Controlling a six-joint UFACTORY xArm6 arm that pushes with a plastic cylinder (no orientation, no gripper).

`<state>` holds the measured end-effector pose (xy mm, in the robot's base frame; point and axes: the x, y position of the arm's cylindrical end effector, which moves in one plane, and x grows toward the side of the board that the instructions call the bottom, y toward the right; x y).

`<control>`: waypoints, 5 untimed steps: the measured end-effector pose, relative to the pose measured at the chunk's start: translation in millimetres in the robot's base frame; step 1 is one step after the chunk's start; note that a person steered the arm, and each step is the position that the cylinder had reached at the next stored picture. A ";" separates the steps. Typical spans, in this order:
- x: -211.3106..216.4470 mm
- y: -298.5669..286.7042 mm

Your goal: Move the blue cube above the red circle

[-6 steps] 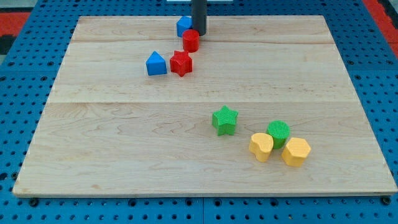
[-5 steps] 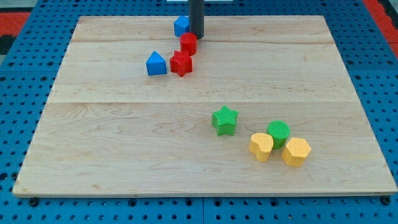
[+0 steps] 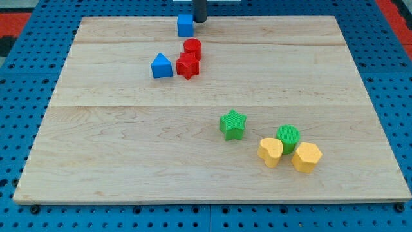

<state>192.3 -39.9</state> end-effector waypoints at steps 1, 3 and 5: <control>0.9 -40.7; 6.2 -77.7; 34.2 -64.0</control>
